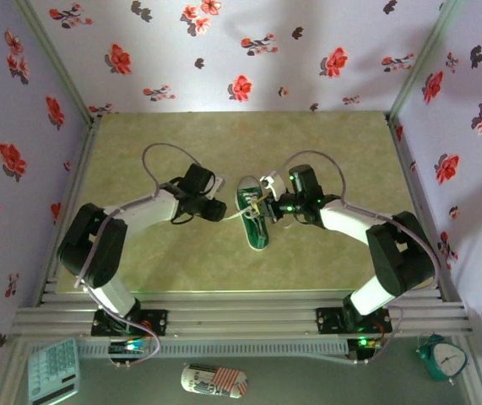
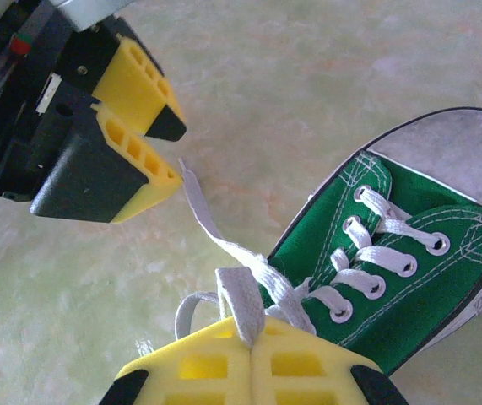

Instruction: Tie the shoes

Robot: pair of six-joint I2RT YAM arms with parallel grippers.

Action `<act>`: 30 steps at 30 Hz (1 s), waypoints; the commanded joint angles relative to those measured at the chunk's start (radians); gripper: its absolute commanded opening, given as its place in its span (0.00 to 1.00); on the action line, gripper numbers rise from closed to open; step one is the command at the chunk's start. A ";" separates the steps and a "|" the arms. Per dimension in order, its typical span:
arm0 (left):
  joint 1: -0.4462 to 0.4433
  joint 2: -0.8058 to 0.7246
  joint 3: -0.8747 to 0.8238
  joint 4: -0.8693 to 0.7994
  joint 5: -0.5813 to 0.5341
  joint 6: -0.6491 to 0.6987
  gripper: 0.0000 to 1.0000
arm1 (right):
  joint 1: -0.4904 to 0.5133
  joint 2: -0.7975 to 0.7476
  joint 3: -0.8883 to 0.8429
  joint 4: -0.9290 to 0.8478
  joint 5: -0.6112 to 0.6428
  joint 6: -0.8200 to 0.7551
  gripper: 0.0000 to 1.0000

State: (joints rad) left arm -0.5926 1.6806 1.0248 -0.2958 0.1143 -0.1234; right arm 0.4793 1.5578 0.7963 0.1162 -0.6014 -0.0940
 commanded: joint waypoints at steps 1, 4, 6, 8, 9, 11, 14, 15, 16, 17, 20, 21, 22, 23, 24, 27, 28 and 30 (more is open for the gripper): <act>0.008 0.039 0.051 -0.056 0.126 0.157 0.61 | -0.004 -0.012 0.022 -0.037 -0.010 -0.013 0.00; 0.006 0.084 0.104 -0.094 0.145 0.200 0.64 | -0.005 -0.006 0.028 -0.040 -0.015 -0.016 0.00; 0.004 0.111 0.129 -0.120 0.145 0.222 0.64 | -0.004 -0.001 0.032 -0.034 -0.018 -0.013 0.00; -0.002 0.130 0.145 -0.135 0.145 0.241 0.62 | -0.005 0.005 0.031 -0.027 -0.020 -0.009 0.00; -0.005 0.139 0.149 -0.138 0.141 0.245 0.62 | -0.005 0.008 0.031 -0.022 -0.019 -0.005 0.00; -0.013 0.155 0.156 -0.146 0.125 0.248 0.61 | -0.005 0.016 0.031 -0.004 -0.006 0.018 0.00; -0.025 0.172 0.159 -0.141 0.101 0.247 0.61 | -0.005 0.033 0.041 0.002 0.017 0.065 0.00; -0.030 0.177 0.163 -0.141 0.092 0.248 0.62 | -0.005 0.039 0.047 0.000 0.024 0.087 0.00; -0.034 0.183 0.168 -0.144 0.085 0.248 0.62 | -0.004 0.042 0.049 -0.001 0.026 0.100 0.00; -0.038 0.188 0.172 -0.147 0.077 0.251 0.62 | -0.004 0.044 0.049 0.003 0.026 0.118 0.00; -0.045 0.204 0.186 -0.153 0.058 0.255 0.62 | -0.005 0.041 0.045 0.009 0.034 0.149 0.00; -0.047 0.210 0.190 -0.155 0.054 0.255 0.62 | -0.005 0.038 0.043 0.012 0.042 0.158 0.00; -0.048 0.215 0.193 -0.158 0.049 0.255 0.61 | -0.005 0.036 0.046 0.007 0.044 0.167 0.00; -0.050 0.220 0.198 -0.162 0.046 0.255 0.60 | -0.004 0.035 0.050 -0.002 0.043 0.171 0.00; -0.053 0.226 0.201 -0.166 0.039 0.255 0.57 | -0.005 0.034 0.052 -0.006 0.045 0.177 0.00; -0.064 0.239 0.202 -0.175 0.025 0.257 0.51 | -0.004 0.031 0.057 -0.020 0.054 0.189 0.00; -0.067 0.241 0.202 -0.177 0.022 0.255 0.48 | -0.004 0.030 0.055 -0.022 0.058 0.190 0.00; -0.074 0.245 0.199 -0.181 0.015 0.254 0.44 | -0.004 0.027 0.054 -0.029 0.061 0.188 0.00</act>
State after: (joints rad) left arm -0.6502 1.9026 1.2045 -0.4397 0.1516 0.1154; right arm 0.4793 1.5913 0.8280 0.1024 -0.5602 0.0685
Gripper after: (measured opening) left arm 0.452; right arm 0.063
